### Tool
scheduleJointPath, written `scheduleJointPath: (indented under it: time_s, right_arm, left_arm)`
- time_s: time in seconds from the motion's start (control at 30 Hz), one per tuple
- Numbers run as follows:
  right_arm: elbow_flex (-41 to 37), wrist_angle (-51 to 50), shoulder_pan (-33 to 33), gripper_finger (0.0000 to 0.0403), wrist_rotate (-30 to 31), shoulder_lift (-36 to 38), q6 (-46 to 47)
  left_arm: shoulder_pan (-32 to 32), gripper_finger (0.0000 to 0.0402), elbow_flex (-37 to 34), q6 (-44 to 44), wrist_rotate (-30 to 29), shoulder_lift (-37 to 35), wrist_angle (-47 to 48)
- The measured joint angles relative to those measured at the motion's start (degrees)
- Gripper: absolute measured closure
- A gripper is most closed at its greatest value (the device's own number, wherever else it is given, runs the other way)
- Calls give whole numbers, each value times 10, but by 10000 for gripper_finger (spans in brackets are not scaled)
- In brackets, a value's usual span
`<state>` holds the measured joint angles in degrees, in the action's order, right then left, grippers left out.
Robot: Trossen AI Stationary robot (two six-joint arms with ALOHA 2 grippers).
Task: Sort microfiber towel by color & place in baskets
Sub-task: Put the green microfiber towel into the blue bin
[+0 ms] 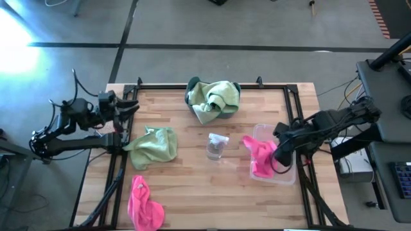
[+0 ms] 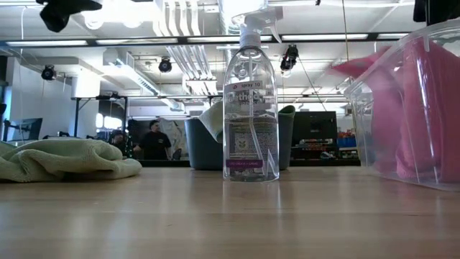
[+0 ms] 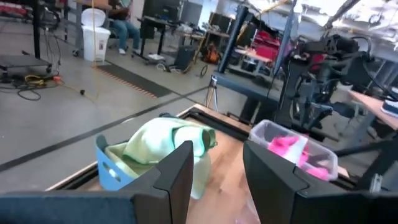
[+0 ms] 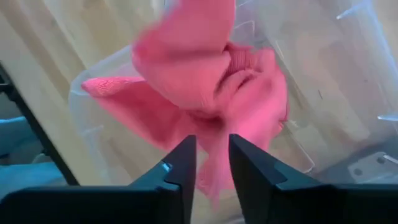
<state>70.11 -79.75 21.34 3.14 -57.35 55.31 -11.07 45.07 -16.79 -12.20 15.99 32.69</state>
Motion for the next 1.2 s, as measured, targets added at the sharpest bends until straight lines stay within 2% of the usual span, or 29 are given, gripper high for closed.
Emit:
scheduleJointPath:
  time_s: [0.2, 0.33, 0.43, 0.57, 0.67, 0.77, 1.0, 1.2]
  right_arm:
    - [0, 4, 0, 272, -1, -24, 6]
    - [0, 57, 0, 263, 0, -35, 69]
    - [0, 143, 0, 263, 0, -43, 74]
    - [0, 287, 0, 269, 3, -55, 30]
    - [0, 387, 0, 275, 26, -66, -15]
    - [0, 457, 0, 279, 46, -74, -47]
    - [68, 456, 0, 282, 90, -118, -87]
    - [158, 435, 0, 285, 88, -171, -156]
  left_arm:
    - [0, 276, 44, -7, 8, 0, 66]
    - [0, 276, 80, -29, 13, 0, 109]
    - [0, 276, 115, -35, 77, 1, 162]
    - [0, 276, 156, -37, 190, 2, 219]
    - [0, 276, 171, -33, 261, 2, 224]
    - [0, 276, 177, -32, 308, 2, 224]
    - [0, 276, 163, -14, 372, 3, 233]
    - [0, 276, 130, 23, 366, 3, 236]
